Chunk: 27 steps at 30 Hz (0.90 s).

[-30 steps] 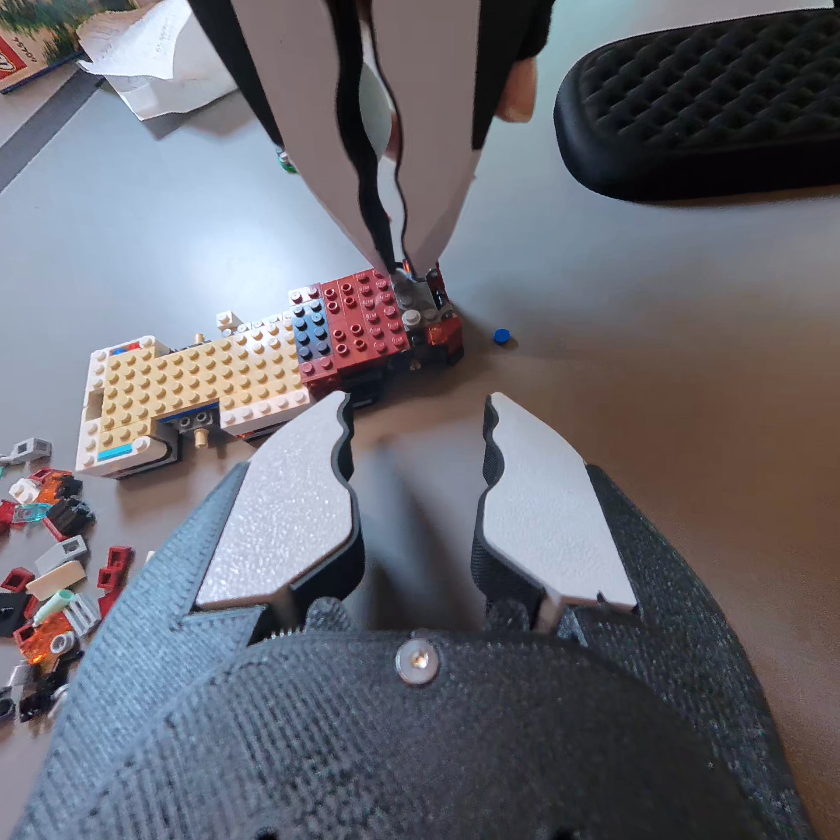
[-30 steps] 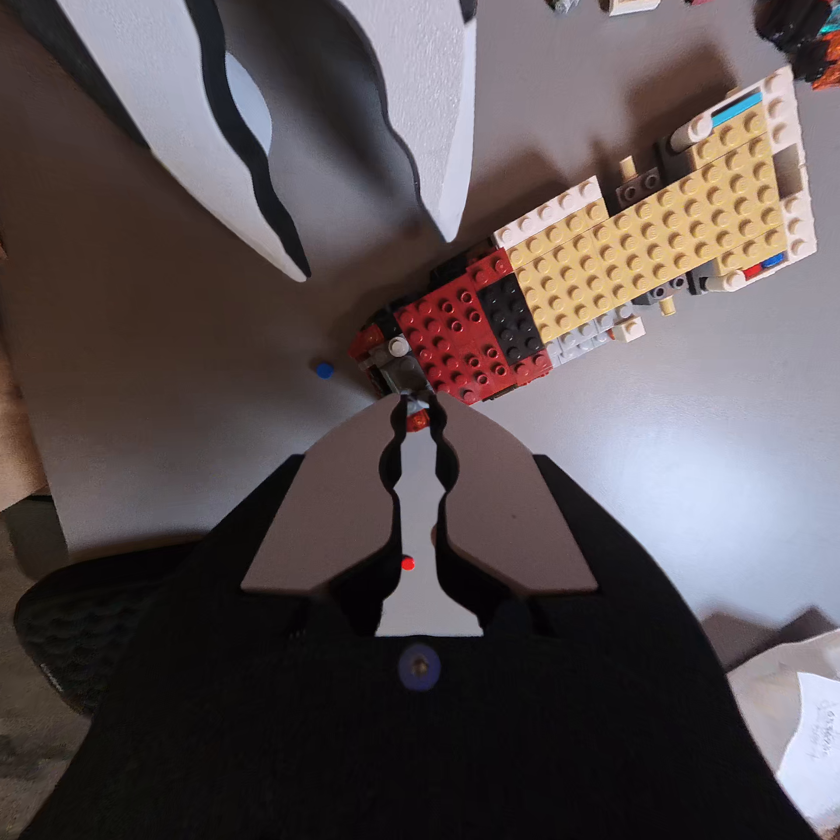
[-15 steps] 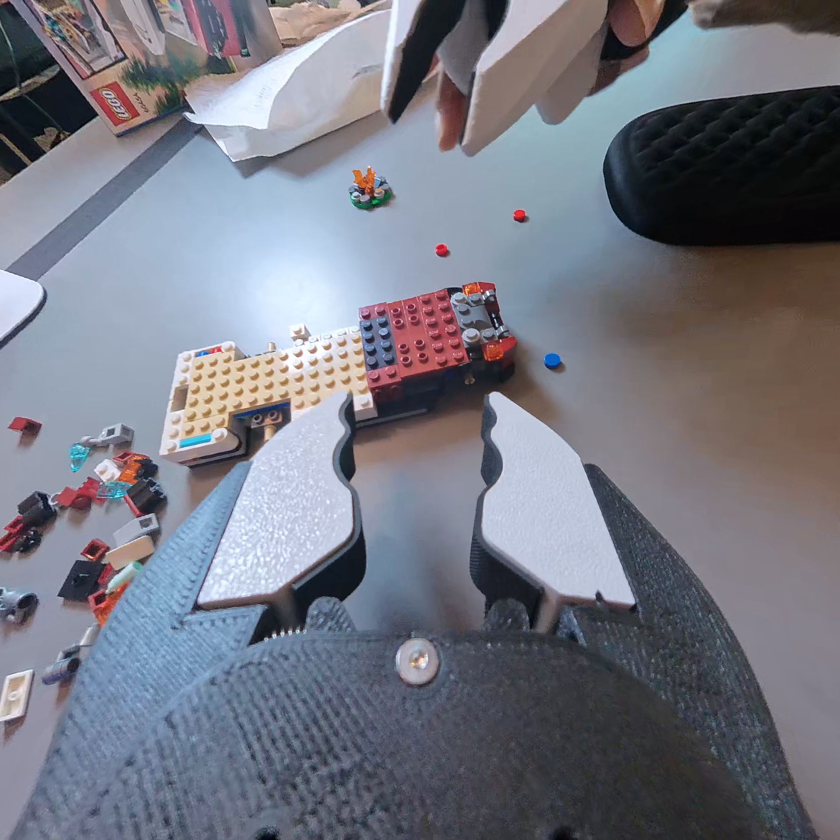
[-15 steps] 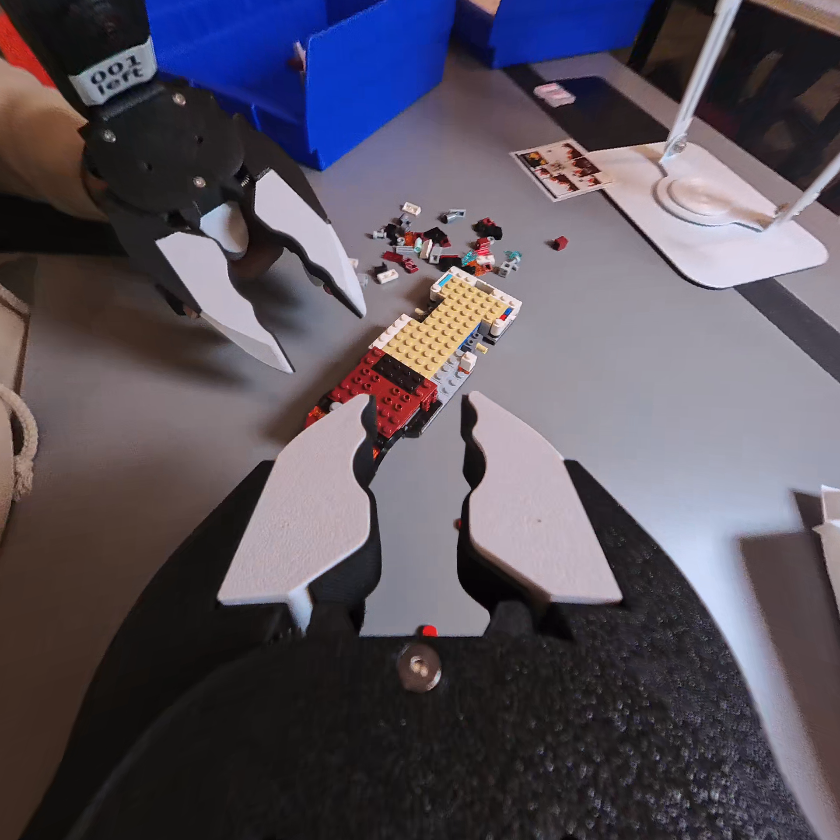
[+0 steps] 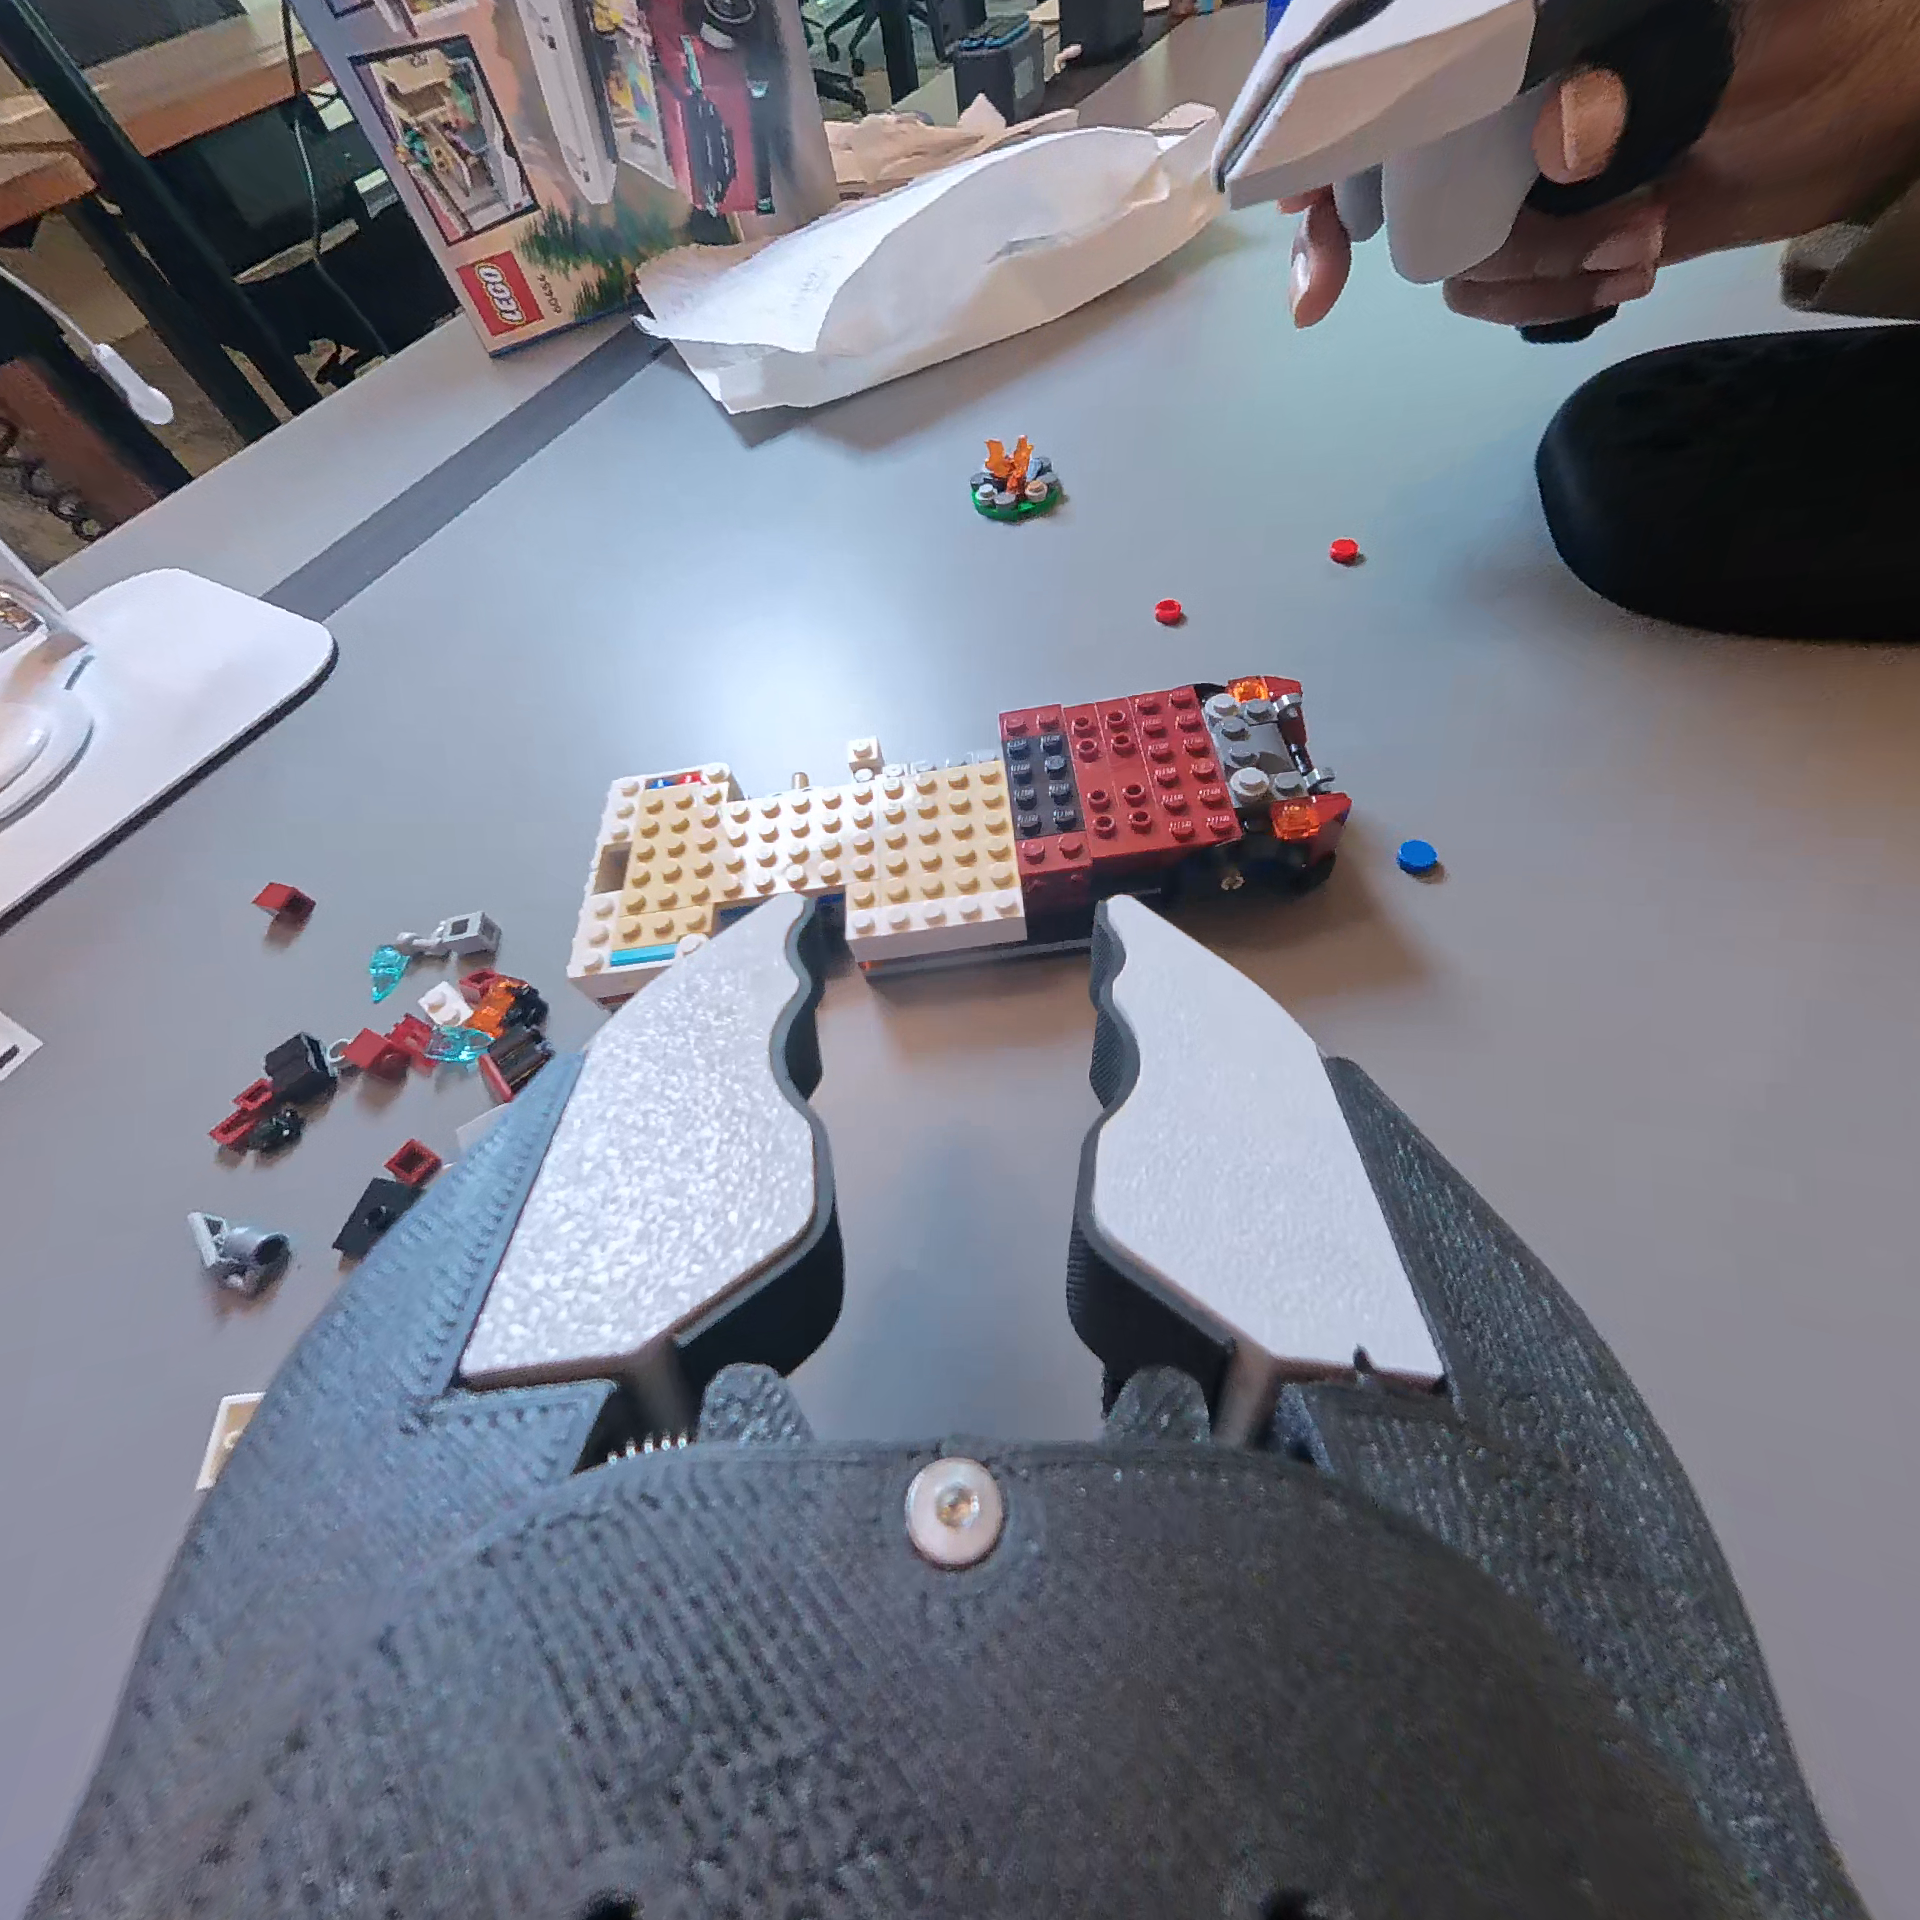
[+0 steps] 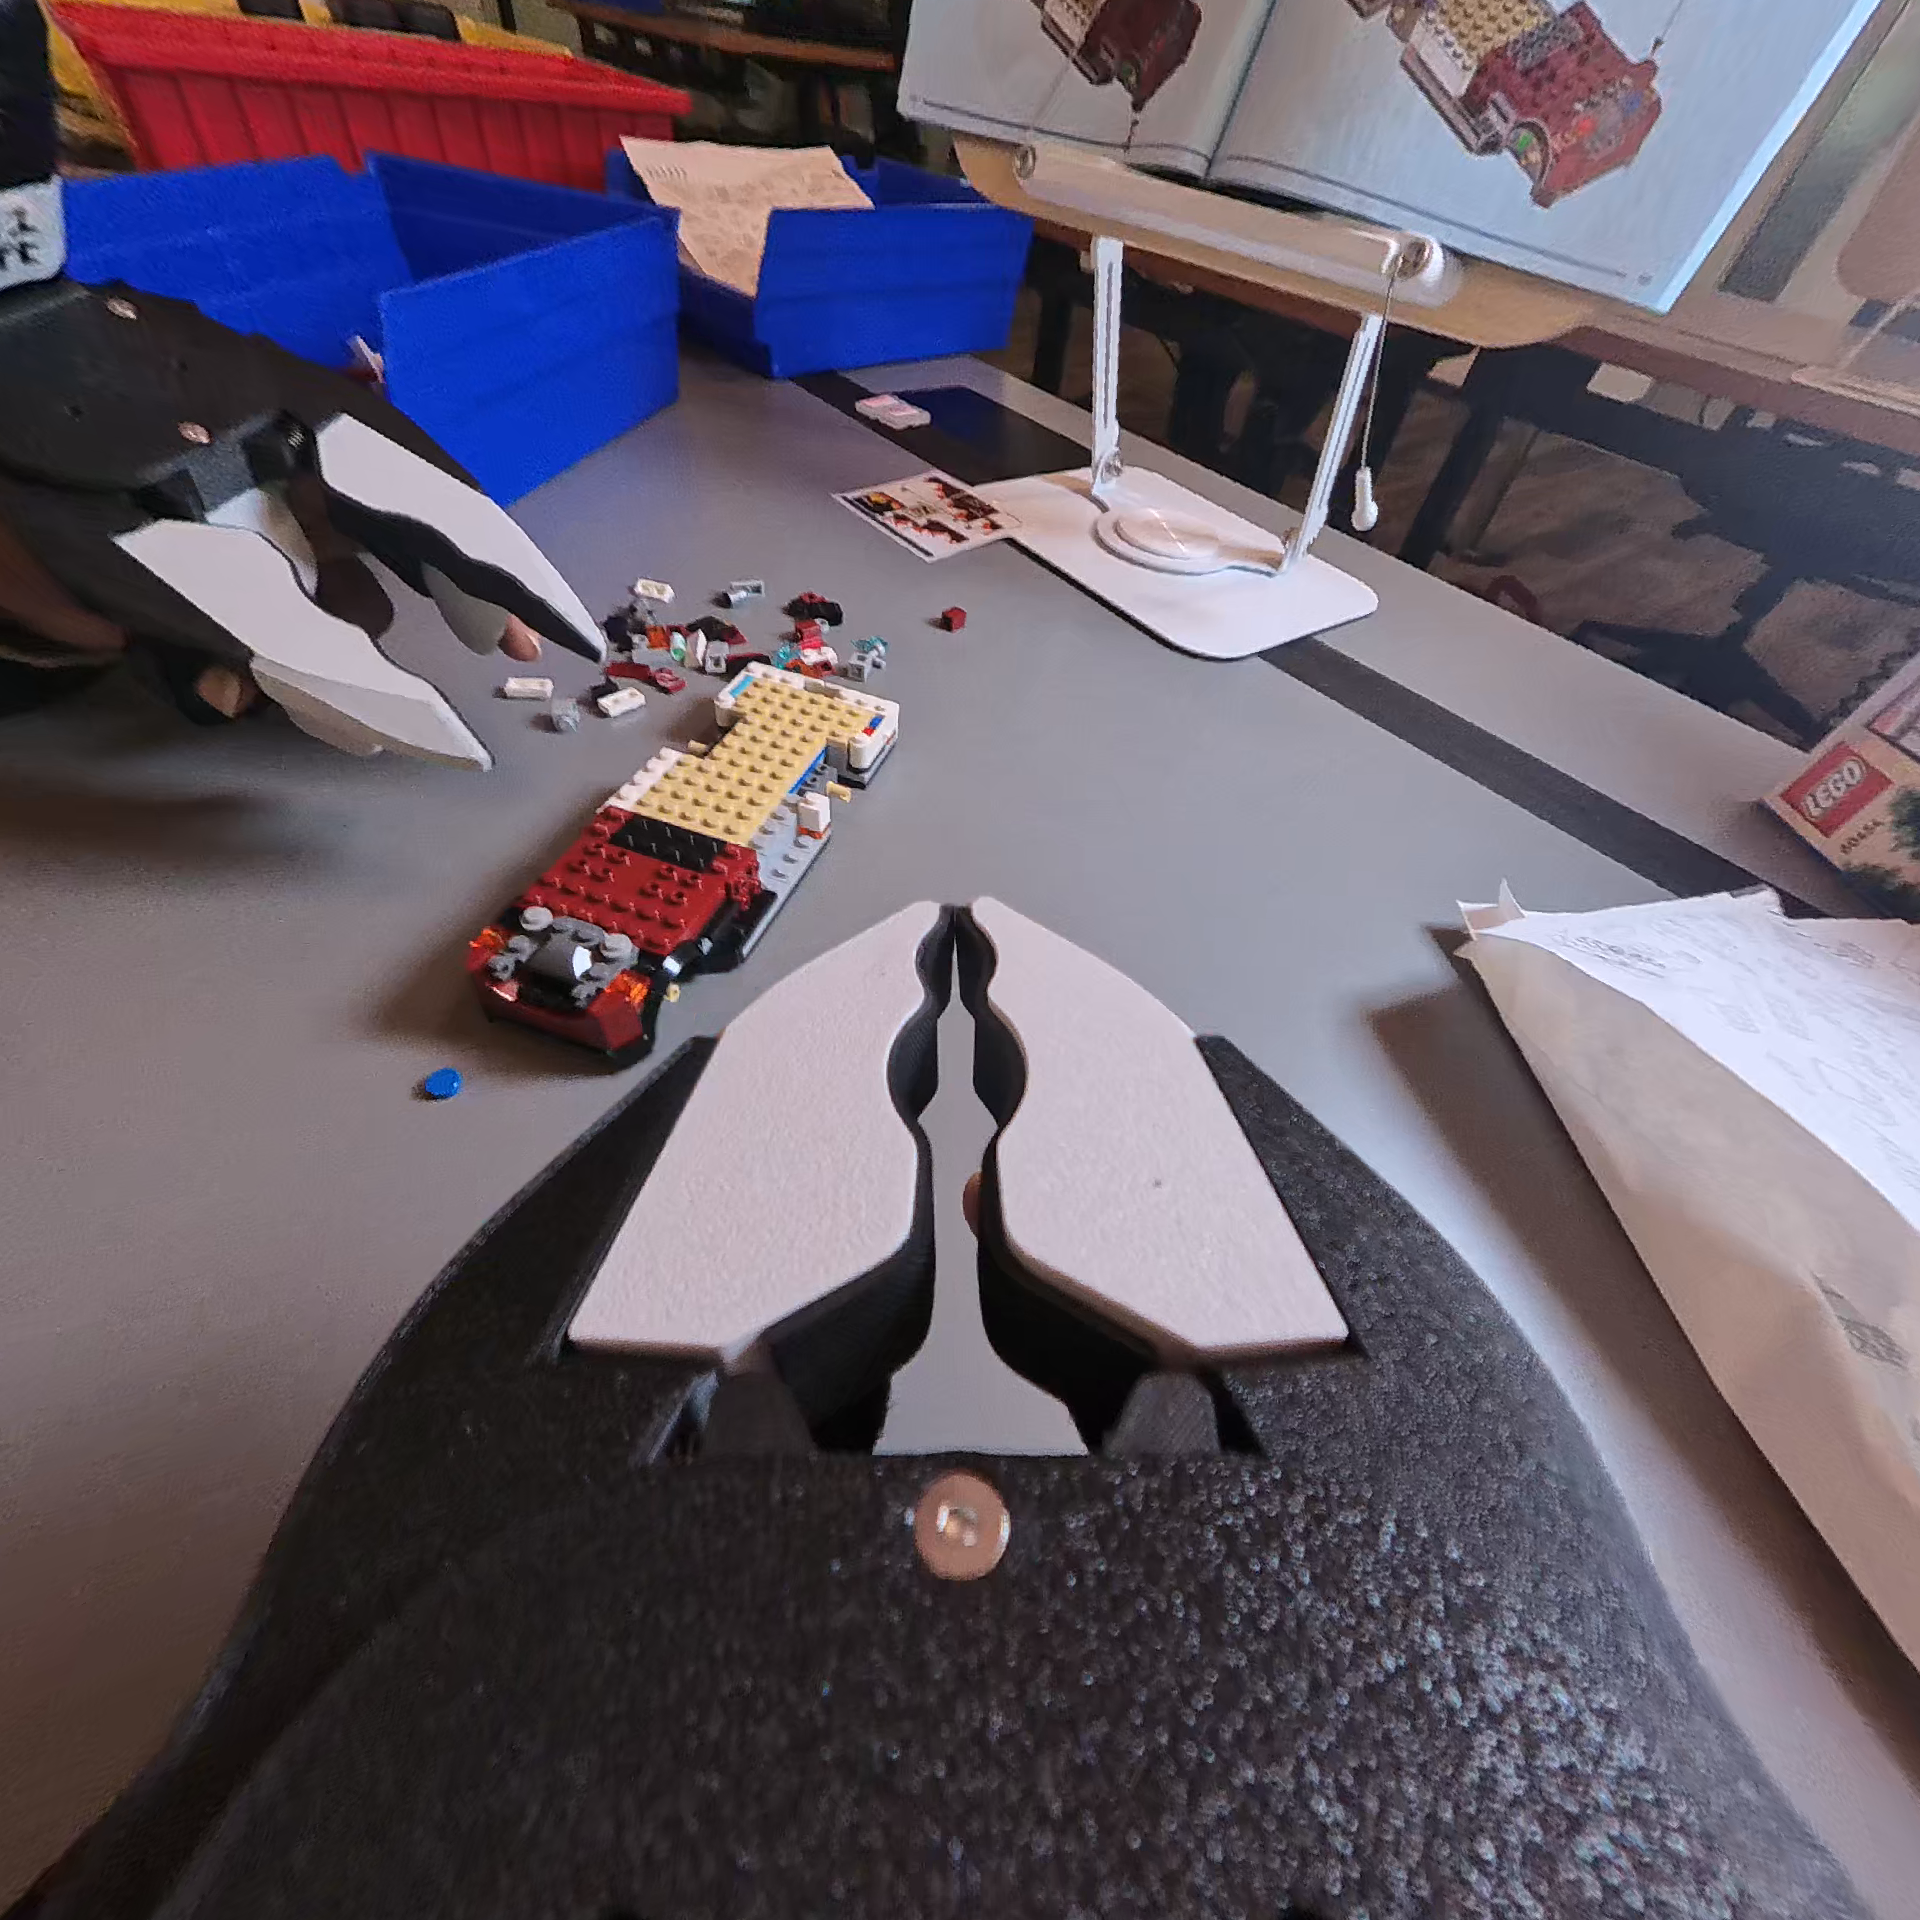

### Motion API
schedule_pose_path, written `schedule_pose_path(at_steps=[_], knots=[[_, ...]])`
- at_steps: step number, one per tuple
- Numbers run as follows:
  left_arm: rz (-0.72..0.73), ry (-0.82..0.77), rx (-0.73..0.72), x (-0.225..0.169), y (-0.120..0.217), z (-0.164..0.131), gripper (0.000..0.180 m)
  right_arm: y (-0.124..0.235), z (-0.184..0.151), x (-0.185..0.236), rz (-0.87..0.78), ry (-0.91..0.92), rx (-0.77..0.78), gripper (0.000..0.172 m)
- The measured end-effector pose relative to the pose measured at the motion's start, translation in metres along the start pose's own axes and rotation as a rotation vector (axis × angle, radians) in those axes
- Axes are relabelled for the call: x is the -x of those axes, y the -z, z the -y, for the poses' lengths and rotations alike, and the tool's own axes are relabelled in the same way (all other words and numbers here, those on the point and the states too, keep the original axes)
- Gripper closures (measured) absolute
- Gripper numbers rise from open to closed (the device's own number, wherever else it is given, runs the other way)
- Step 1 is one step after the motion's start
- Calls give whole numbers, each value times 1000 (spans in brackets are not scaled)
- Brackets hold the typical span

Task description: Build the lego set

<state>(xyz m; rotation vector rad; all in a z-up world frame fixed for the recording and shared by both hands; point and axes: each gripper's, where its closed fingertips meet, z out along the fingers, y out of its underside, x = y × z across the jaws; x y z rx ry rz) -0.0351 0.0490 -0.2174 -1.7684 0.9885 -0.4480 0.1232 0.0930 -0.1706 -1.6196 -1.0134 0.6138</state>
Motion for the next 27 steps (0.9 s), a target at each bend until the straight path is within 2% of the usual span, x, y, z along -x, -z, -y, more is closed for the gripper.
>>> schedule_pose_path(at_steps=[3, 10, 13, 18, 27], knots=[[-2, 2, 6, 0, -1, -2, 131, 1, -21, -4, 26, 10, 148, 159], [-26, 0, 15, -5, -3, -5, 132, 22, -78, 19, 267, 45, 559, 152], [-24, -2, 16, -5, -3, -5, 132, 25, -91, 27, 325, 60, 656, 152], [-22, -12, 17, -6, -2, -4, 132, 19, -100, 32, 365, 98, 738, 155], [-27, -18, 22, -6, -1, -5, 132, 13, -99, 34, 382, 129, 762, 163]])
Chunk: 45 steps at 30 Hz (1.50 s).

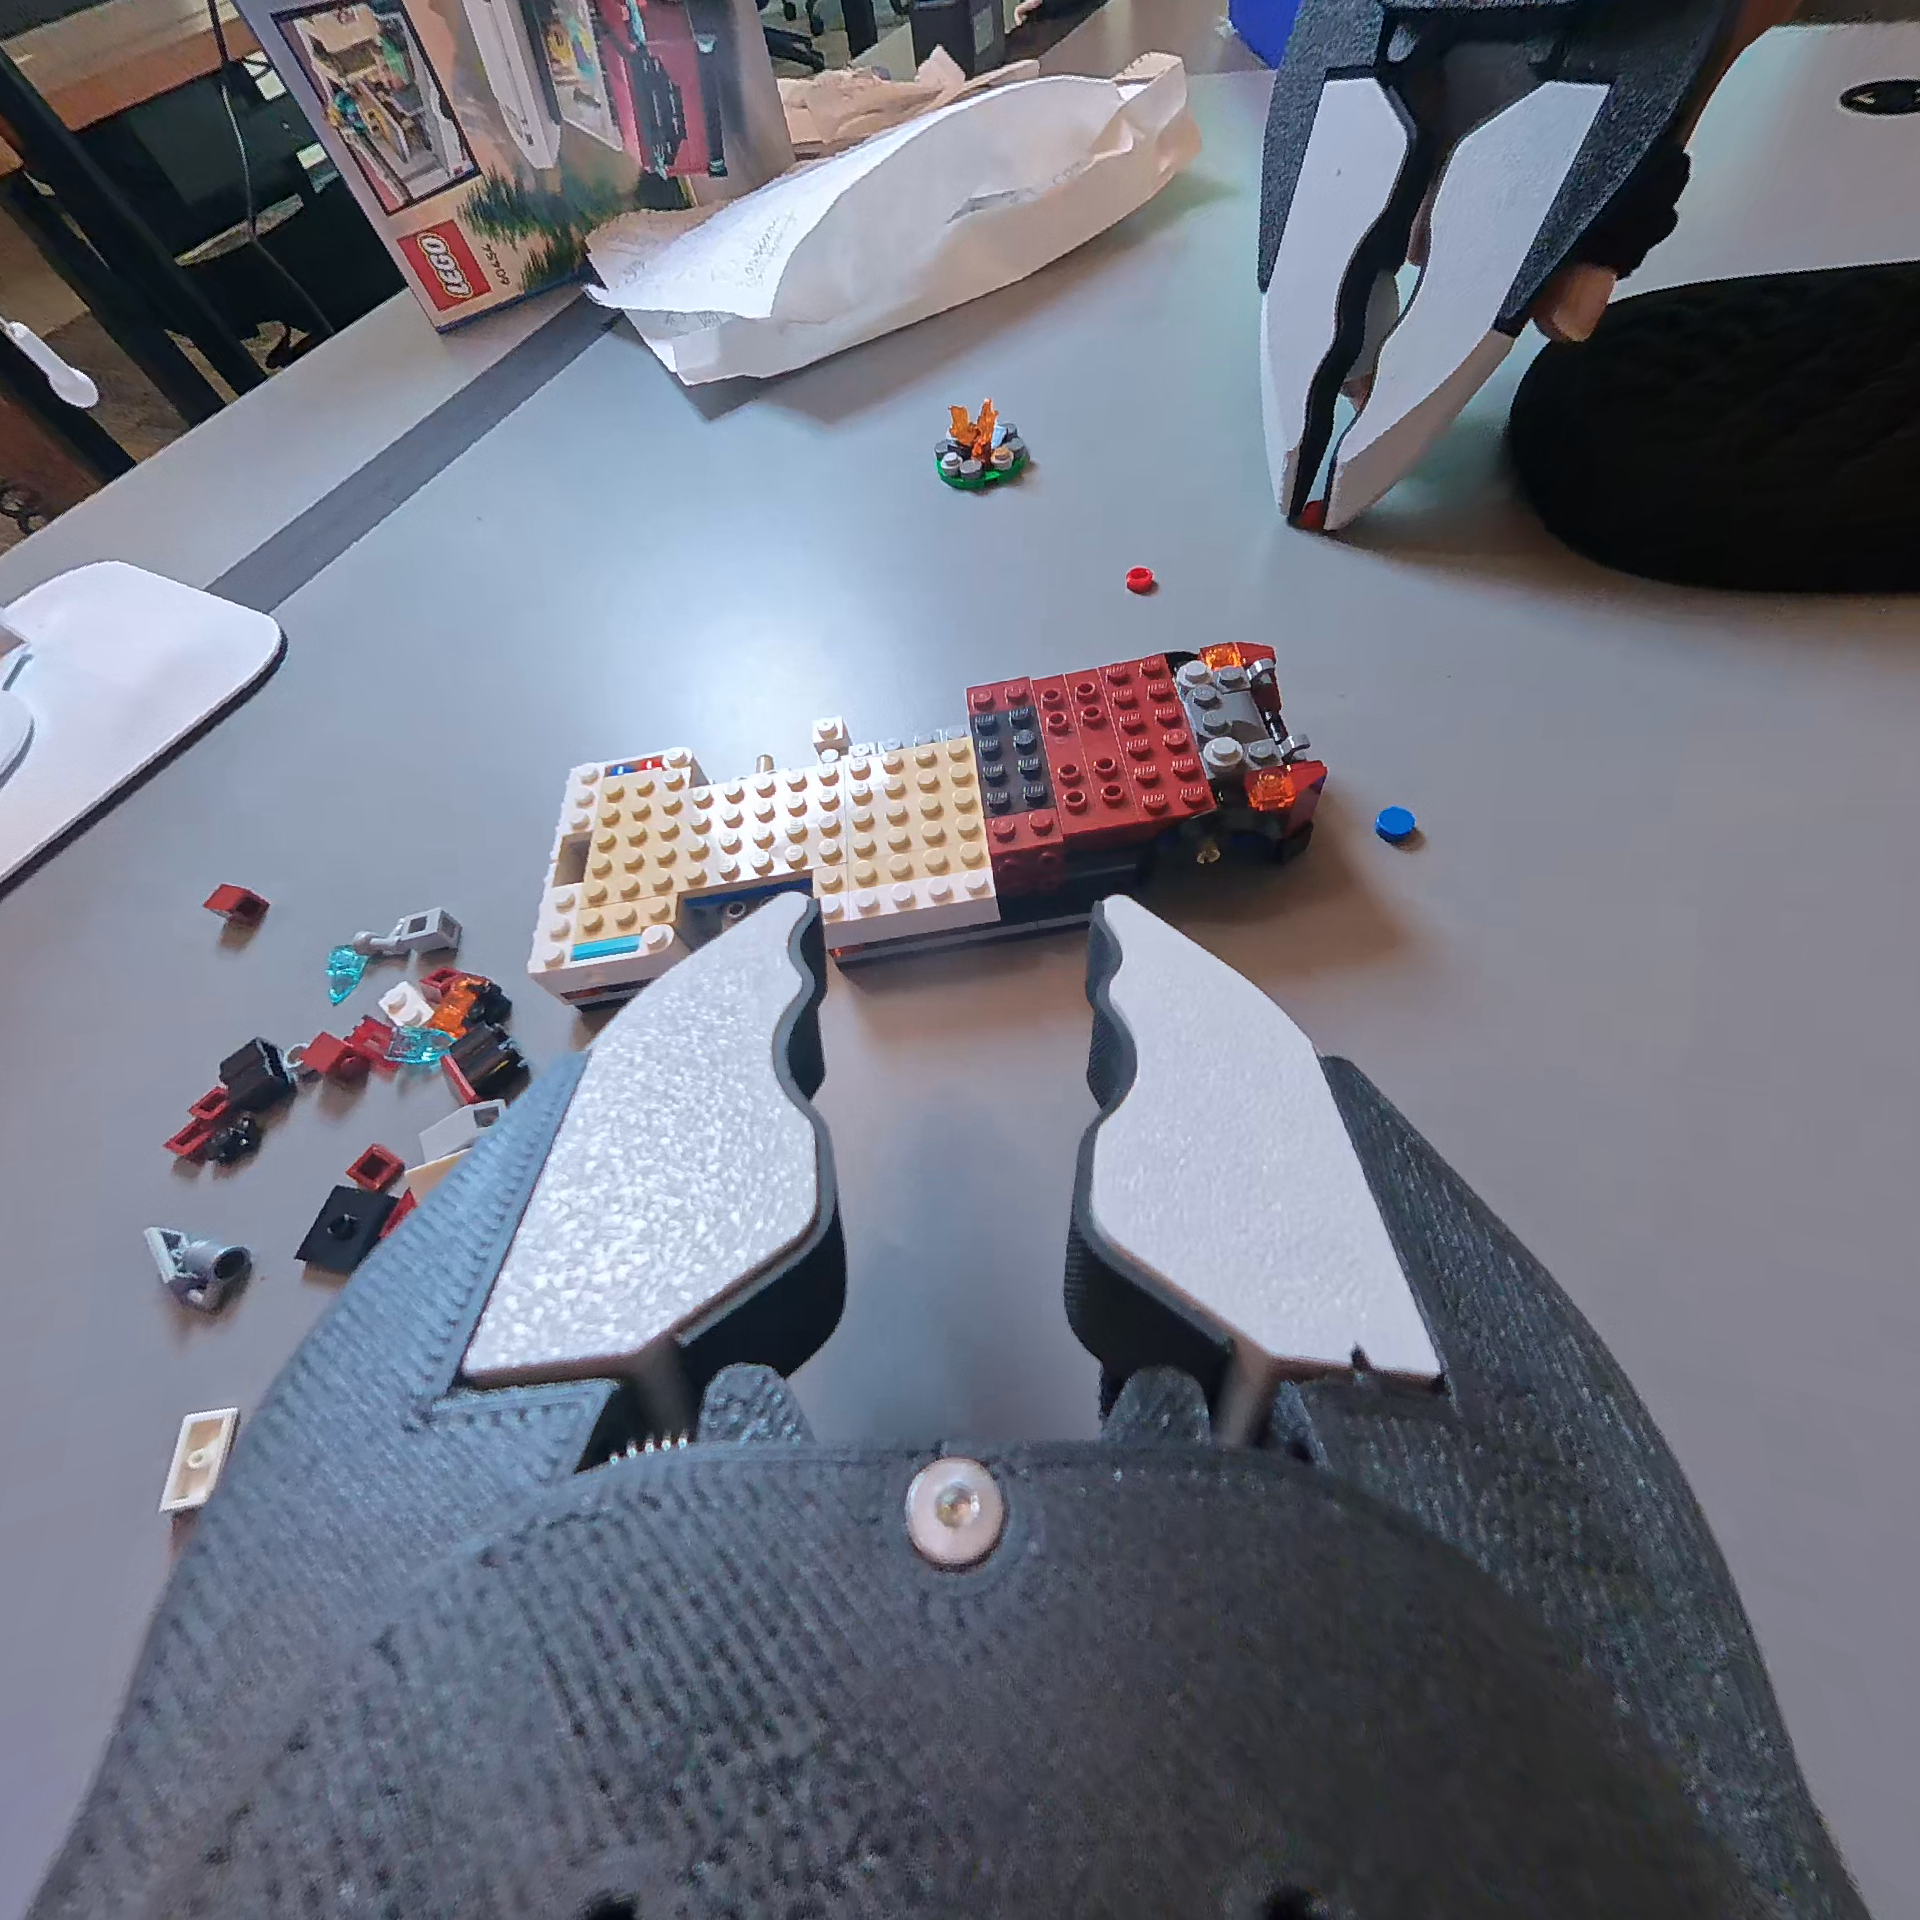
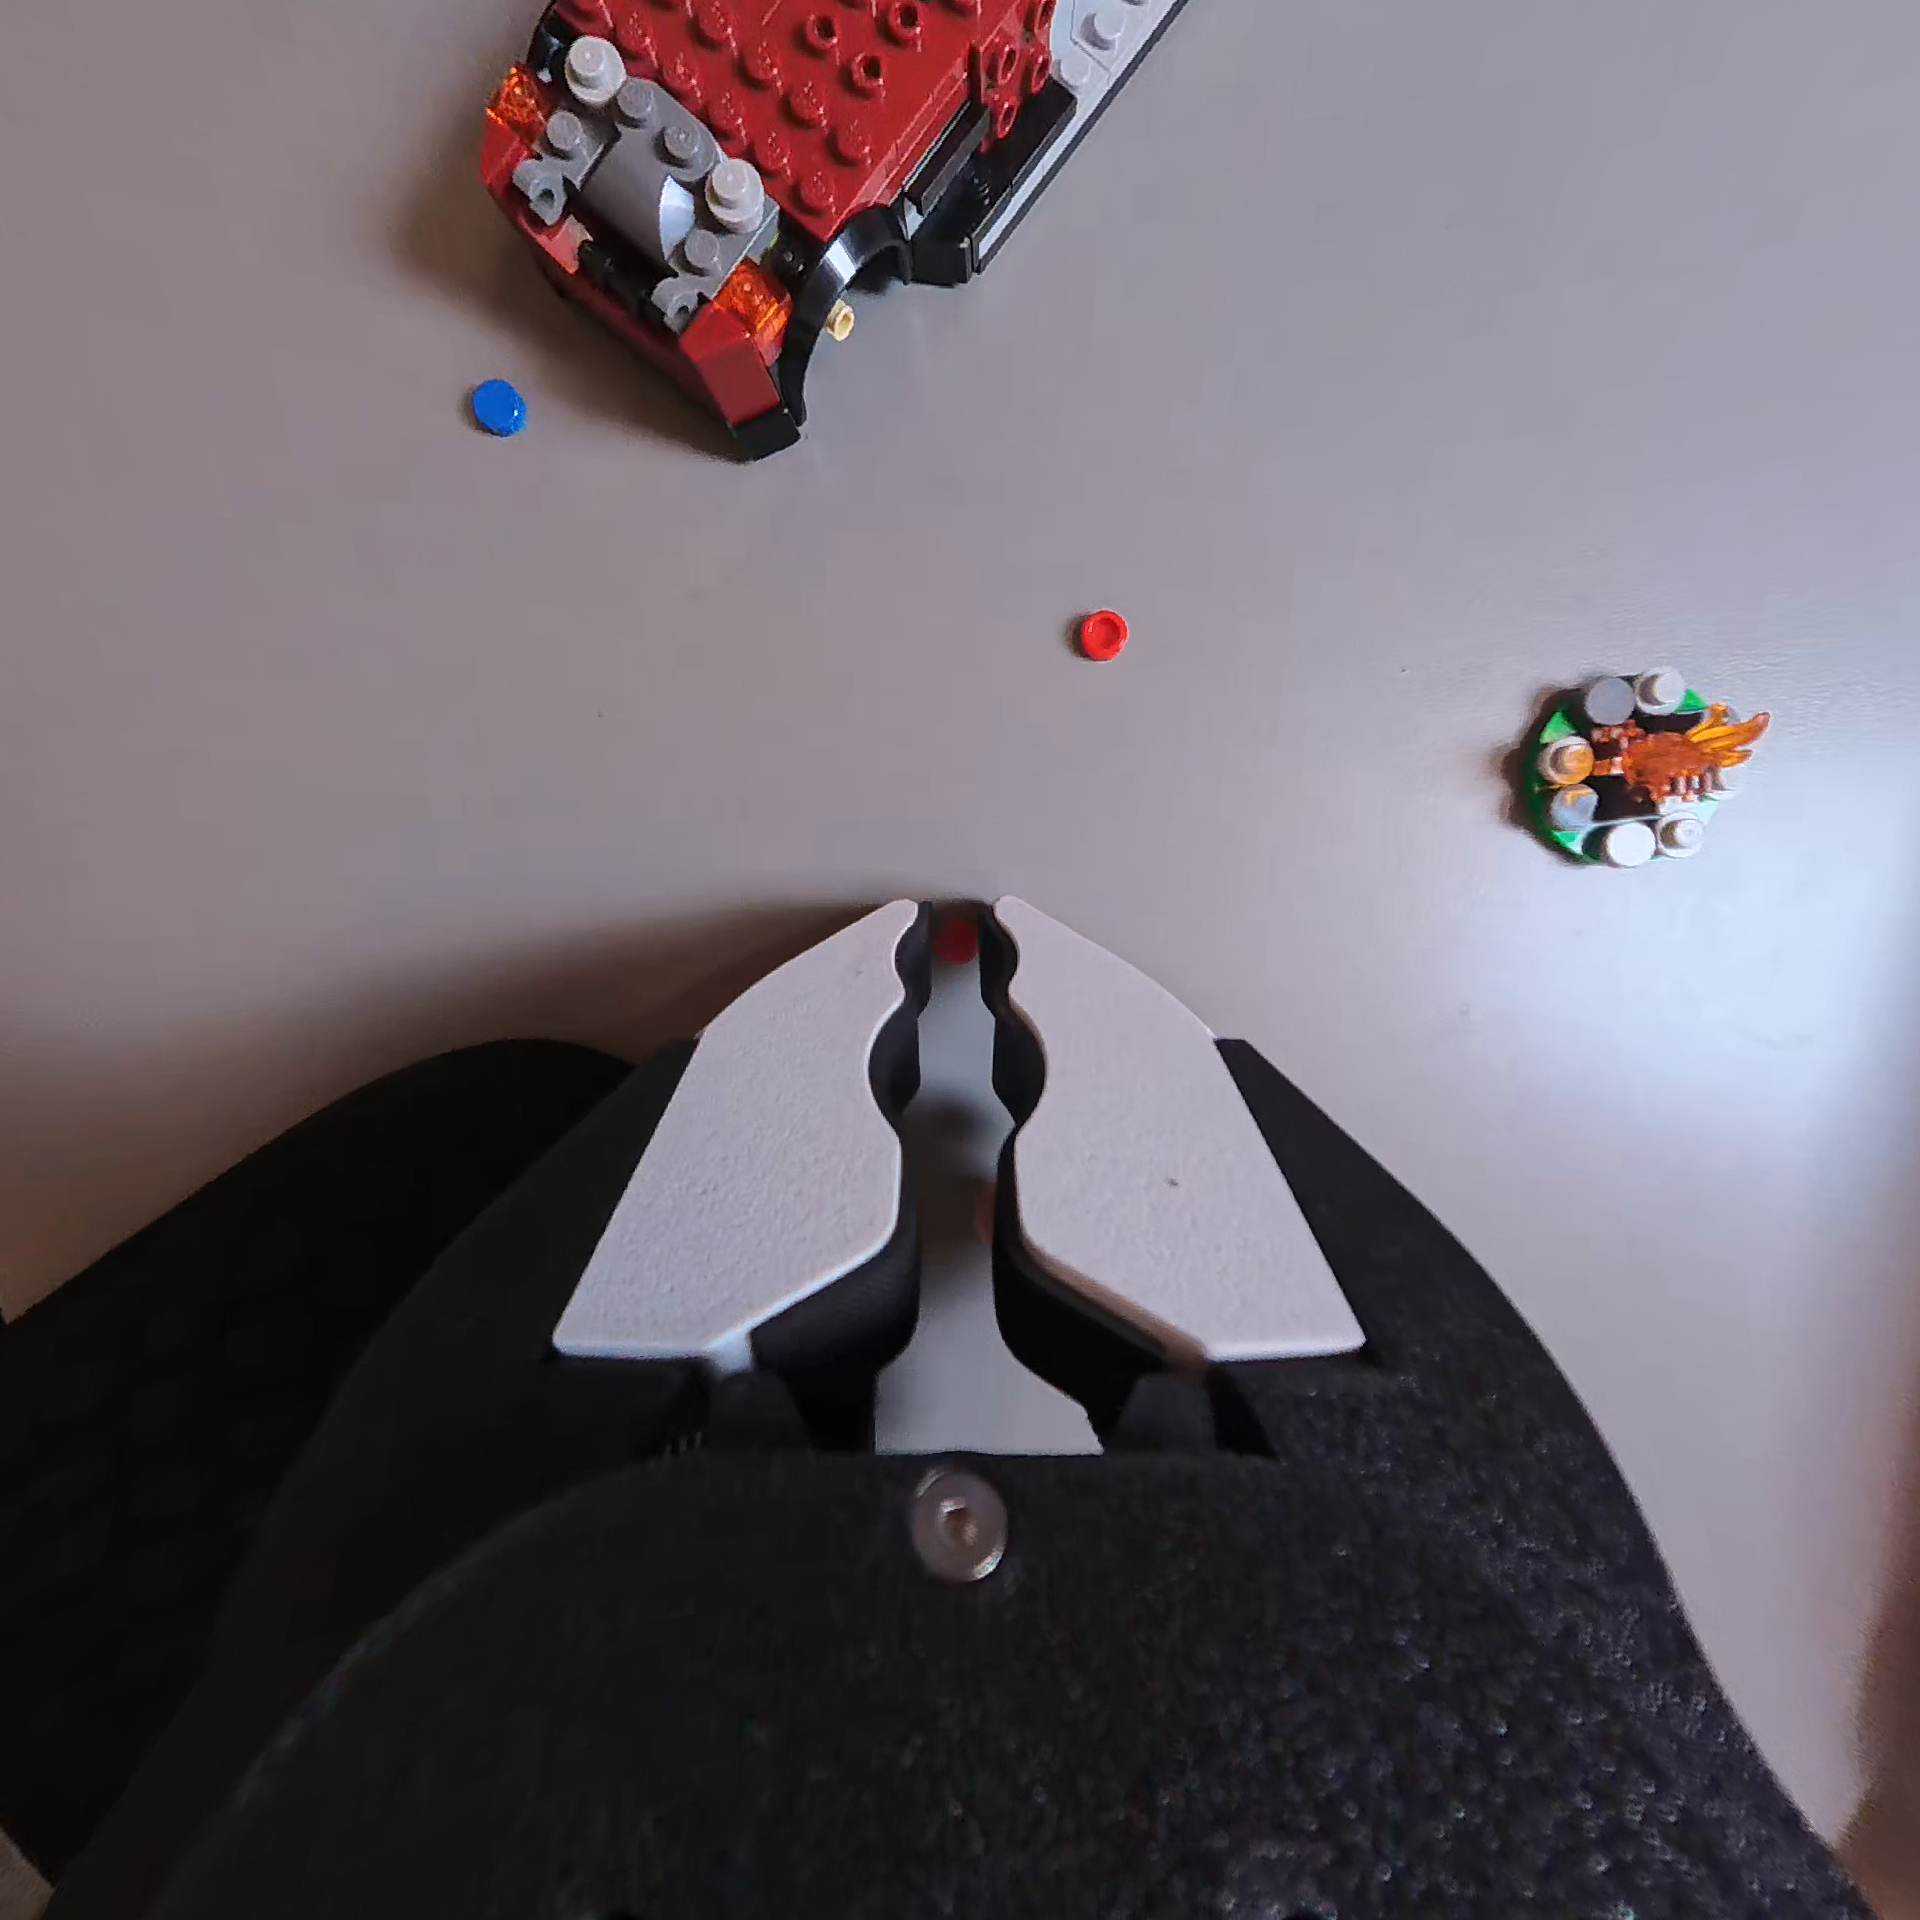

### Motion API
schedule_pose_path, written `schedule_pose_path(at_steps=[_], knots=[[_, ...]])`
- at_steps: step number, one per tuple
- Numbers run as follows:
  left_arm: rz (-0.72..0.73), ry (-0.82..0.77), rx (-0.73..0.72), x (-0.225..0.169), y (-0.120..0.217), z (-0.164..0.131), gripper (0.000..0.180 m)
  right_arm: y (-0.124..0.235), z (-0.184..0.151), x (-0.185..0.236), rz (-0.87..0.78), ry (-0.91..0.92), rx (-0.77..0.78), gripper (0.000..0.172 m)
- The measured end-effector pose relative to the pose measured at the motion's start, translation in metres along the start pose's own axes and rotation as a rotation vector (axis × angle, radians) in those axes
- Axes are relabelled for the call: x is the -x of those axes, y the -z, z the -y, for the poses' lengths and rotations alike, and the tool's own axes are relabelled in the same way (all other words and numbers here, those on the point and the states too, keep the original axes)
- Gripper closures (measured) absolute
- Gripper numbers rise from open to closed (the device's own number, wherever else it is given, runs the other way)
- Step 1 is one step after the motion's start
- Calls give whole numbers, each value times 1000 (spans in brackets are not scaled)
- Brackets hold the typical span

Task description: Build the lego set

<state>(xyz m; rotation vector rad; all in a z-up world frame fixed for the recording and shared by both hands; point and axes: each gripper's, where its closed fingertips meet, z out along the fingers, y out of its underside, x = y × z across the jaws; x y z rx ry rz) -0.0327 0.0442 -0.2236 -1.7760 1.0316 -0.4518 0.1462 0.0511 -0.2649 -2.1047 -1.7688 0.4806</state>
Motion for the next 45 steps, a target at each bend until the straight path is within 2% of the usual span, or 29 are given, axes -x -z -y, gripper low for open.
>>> schedule_pose_path(at_steps=[5, 6, 16, 22, 32, 38, 41, 45], knots=[[2, -1, 1, 1, 1, 0, 132, -1, 1, 2, 1, 7, 13, 166], [2, -1, 0, 1, 1, 0, 132, -1, 1, 2, 2, 9, 14, 171], [3, -11, 5, 1, 1, -1, 132, -2, 3, 0, -21, 23, 8, 171], [2, -15, 7, 0, 2, -1, 132, 5, 5, 1, -14, 14, -16, 160], [-12, -13, 14, -3, -1, -3, 132, 16, -6, -5, -54, -5, -12, 158], [-27, -15, 17, -6, -2, -4, 133, 6, 25, -16, -89, 16, -120, 158], [-22, -23, 25, -6, -2, -5, 133, -4, 28, -19, -71, 40, -78, 158], [-14, -20, 18, -3, 1, -3, 133, 7, 11, -14, 4, 19, -8, 158]])
